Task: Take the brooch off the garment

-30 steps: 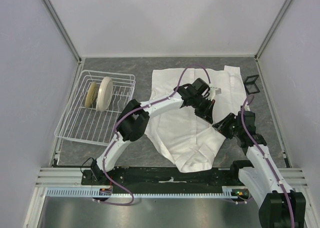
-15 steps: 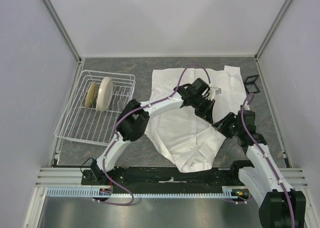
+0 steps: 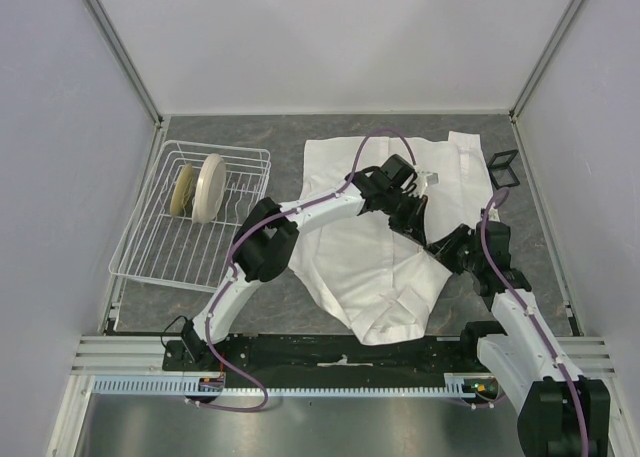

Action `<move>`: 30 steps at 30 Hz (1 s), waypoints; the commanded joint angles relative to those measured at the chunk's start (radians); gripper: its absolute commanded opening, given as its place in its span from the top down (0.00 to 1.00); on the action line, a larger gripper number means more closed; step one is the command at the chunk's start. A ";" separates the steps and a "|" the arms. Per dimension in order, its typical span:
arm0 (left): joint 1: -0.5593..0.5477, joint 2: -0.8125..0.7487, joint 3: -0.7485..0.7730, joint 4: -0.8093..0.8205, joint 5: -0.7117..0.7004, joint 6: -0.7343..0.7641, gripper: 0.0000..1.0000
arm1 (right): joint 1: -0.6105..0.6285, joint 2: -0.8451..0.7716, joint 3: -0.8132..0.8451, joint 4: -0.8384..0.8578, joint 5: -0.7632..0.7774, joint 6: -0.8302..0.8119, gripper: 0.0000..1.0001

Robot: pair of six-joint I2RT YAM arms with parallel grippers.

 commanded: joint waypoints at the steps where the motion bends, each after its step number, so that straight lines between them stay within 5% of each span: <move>1: 0.011 -0.053 0.021 0.132 0.137 -0.132 0.98 | 0.003 0.008 -0.053 -0.002 0.032 -0.010 0.78; 10: 0.023 -0.065 -0.103 0.359 0.265 -0.315 0.98 | 0.013 0.066 -0.101 0.111 0.041 0.006 0.84; 13: 0.022 -0.084 -0.079 0.181 0.156 -0.185 0.98 | 0.013 0.052 -0.061 0.041 0.096 -0.013 0.79; 15: 0.020 -0.099 -0.062 0.119 0.058 -0.079 0.98 | 0.013 0.031 -0.026 -0.046 0.131 -0.037 0.64; 18: 0.017 -0.129 -0.095 0.083 -0.028 -0.011 0.98 | 0.013 0.006 0.000 -0.108 0.133 -0.048 0.56; 30: -0.101 -0.219 -0.270 0.196 -0.481 0.142 0.98 | 0.013 -0.061 0.086 -0.263 0.196 0.005 0.50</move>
